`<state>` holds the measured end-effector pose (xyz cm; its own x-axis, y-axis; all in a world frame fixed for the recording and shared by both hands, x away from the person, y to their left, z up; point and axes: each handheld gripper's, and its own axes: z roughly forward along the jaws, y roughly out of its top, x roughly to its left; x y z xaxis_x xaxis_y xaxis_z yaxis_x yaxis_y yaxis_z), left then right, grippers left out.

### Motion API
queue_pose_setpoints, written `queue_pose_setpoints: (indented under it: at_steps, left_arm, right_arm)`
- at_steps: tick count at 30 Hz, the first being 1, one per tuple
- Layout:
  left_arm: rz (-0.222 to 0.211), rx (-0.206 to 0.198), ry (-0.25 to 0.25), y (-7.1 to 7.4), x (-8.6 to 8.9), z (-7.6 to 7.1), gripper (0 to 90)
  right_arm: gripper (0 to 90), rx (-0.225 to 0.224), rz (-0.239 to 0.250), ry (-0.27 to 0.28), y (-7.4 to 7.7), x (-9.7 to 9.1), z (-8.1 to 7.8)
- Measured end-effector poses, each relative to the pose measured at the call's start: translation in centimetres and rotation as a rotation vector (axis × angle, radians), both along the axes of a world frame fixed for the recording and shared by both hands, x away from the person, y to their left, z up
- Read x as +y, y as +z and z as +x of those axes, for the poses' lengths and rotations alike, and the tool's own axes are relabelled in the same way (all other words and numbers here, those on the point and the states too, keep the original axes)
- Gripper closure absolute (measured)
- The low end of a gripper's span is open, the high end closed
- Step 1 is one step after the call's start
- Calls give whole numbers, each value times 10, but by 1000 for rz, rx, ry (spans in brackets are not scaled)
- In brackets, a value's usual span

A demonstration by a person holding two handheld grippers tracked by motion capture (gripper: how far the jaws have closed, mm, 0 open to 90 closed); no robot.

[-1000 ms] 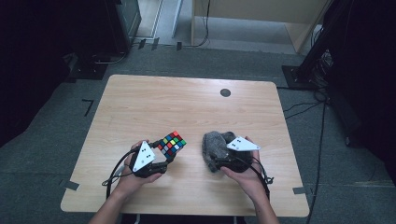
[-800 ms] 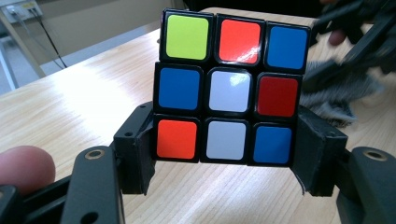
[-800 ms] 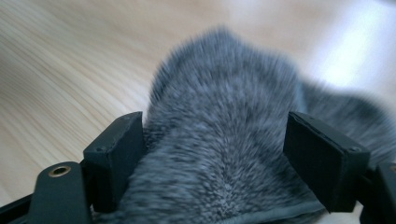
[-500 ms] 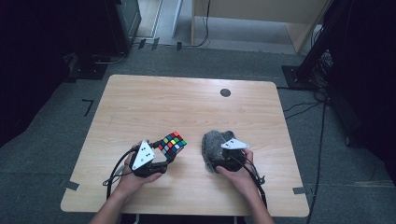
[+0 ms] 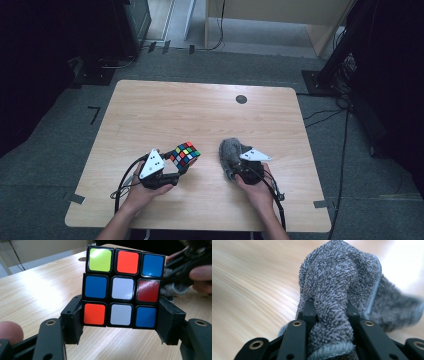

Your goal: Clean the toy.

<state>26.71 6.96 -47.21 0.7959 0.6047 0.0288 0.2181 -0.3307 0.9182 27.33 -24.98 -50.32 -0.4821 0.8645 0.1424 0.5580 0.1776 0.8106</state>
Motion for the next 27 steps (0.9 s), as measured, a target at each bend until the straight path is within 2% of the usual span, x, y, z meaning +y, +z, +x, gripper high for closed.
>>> queue_pose_setpoints:
  at_steps: [1,3,6,8,10,12,14,17,20,21,24,26,27]
  left_arm:
    - [4,1,-6,0,-1,0,338]
    - [29,-4,-20,-1,-4,-1,338]
    - [65,-15,-45,-3,-10,-5,338]
    - [77,-24,-70,-3,-14,-8,338]
    - [84,-38,-104,-3,-19,-12,338]
    - [81,-53,-141,-3,-21,-16,338]
    - [85,-75,-157,-3,-21,-18,338]
    - [79,-94,-167,-1,-19,-20,338]
    - [85,-91,-164,-2,-19,-19,338]
    - [91,-91,-161,-2,-20,-19,338]
    - [118,-84,-149,-3,-22,-18,338]
    - [138,-84,-138,-4,-24,-19,338]
    - [144,-85,-134,-4,-24,-19,339]
  right_arm:
    - [710,-36,50,25,7,1,-3]
    - [709,-105,112,78,23,5,-11]
    - [706,-186,178,168,46,17,-23]
    - [702,-214,194,229,56,26,-31]
    - [696,-221,196,249,61,35,-36]
    - [692,-190,257,276,62,38,-37]
    - [691,-150,323,303,61,39,-35]
    - [690,-134,297,268,57,36,-32]
    - [690,-119,229,205,51,32,-28]
    - [690,-119,224,202,51,31,-28]
    - [685,-156,251,256,59,36,-34]
    - [681,-197,212,294,65,45,-40]
    - [680,-216,172,294,66,50,-42]
